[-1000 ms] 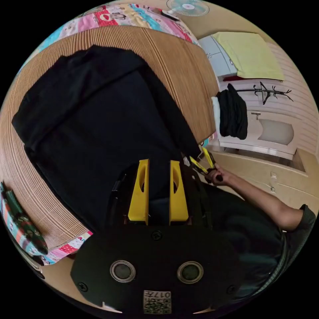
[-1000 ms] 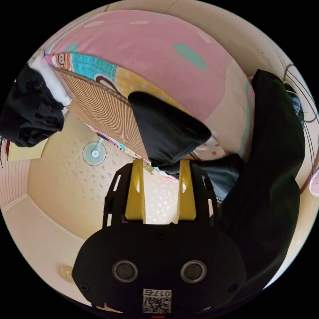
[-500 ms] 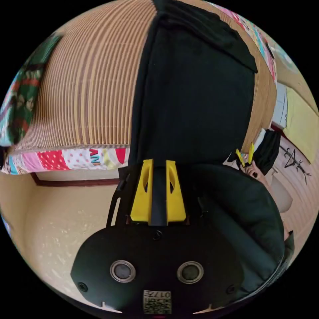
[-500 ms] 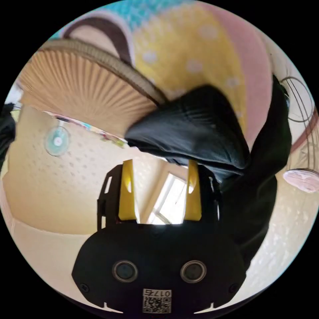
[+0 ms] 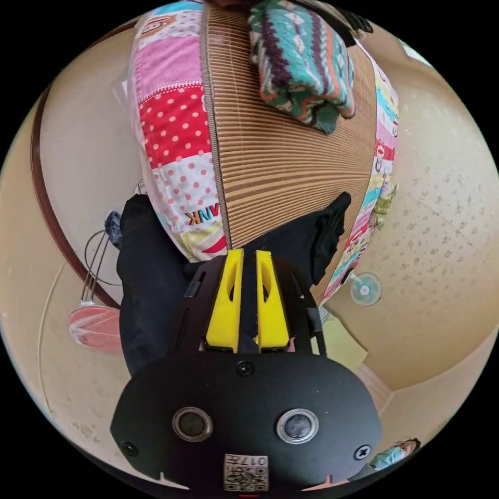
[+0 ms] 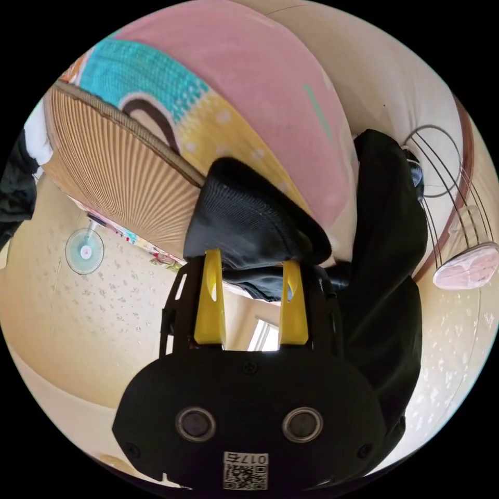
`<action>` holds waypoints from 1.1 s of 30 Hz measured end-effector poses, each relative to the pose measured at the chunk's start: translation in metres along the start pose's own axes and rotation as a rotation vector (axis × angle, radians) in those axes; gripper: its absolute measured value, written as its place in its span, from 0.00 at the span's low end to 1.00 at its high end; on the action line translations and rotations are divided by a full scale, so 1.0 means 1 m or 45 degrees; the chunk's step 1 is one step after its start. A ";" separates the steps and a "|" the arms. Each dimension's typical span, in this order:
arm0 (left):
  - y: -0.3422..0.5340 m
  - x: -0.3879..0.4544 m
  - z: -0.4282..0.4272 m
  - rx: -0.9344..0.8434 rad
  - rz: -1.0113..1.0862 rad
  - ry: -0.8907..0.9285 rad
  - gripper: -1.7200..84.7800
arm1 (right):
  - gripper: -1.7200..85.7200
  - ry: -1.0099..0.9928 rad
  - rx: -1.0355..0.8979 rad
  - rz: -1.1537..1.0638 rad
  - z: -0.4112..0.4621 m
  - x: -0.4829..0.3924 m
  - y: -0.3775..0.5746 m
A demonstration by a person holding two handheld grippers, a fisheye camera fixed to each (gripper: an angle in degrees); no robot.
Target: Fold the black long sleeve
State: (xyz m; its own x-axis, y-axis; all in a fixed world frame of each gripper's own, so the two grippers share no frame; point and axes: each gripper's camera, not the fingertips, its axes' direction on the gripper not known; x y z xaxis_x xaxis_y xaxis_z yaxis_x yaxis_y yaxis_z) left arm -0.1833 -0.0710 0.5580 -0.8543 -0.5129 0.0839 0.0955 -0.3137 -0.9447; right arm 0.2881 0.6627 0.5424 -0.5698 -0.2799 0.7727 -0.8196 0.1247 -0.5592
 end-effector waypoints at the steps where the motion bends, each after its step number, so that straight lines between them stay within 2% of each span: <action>1: 0.002 -0.007 -0.004 0.043 -0.045 0.077 0.08 | 0.16 0.001 0.007 0.016 -0.003 0.004 -0.005; 4: 0.006 -0.020 -0.009 0.115 -0.123 0.209 0.08 | 0.08 0.195 0.010 0.045 -0.014 0.007 -0.026; 5: 0.007 -0.022 -0.010 0.126 -0.141 0.230 0.08 | 0.06 0.343 0.002 -0.034 -0.015 -0.002 -0.031; 9: 0.007 -0.024 -0.007 0.116 -0.152 0.246 0.08 | 0.04 0.595 0.067 -0.382 -0.012 -0.042 -0.033; 13: 0.001 -0.021 -0.006 0.092 -0.106 0.272 0.08 | 0.04 0.373 0.162 -0.773 -0.020 -0.095 -0.019; 15: -0.001 -0.020 -0.009 0.091 -0.087 0.279 0.08 | 0.04 0.223 0.195 -1.057 -0.021 -0.145 0.002; 19: -0.004 -0.023 -0.015 0.058 -0.049 0.250 0.08 | 0.05 0.177 0.200 -1.462 -0.002 -0.217 0.053; 23: -0.006 -0.022 -0.024 -0.005 0.043 0.173 0.08 | 0.06 0.257 -0.007 -1.914 0.081 -0.243 0.144; 25: -0.009 -0.016 -0.027 -0.049 0.112 0.096 0.08 | 0.07 0.297 -0.149 -2.090 0.134 -0.221 0.189; 27: -0.011 -0.007 -0.029 -0.087 0.186 -0.004 0.08 | 0.09 0.338 -0.437 -2.258 0.216 -0.165 0.240; 28: -0.013 -0.001 -0.029 -0.115 0.235 -0.075 0.08 | 0.09 0.348 -0.531 -2.285 0.237 -0.147 0.249; 30: -0.015 0.009 -0.027 -0.171 0.310 -0.191 0.10 | 0.11 0.421 -0.955 -2.290 0.316 -0.073 0.268; 33: -0.018 0.026 -0.021 -0.274 0.445 -0.375 0.11 | 0.09 0.424 -1.207 -2.166 0.357 0.007 0.248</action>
State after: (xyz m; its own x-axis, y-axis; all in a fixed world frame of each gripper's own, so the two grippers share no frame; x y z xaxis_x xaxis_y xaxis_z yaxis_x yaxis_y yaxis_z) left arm -0.2180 -0.0617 0.5707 -0.6065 -0.7714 -0.1929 0.2162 0.0734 -0.9736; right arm 0.1023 0.3518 0.3023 0.8081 -0.4927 0.3228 -0.1351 0.3784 0.9158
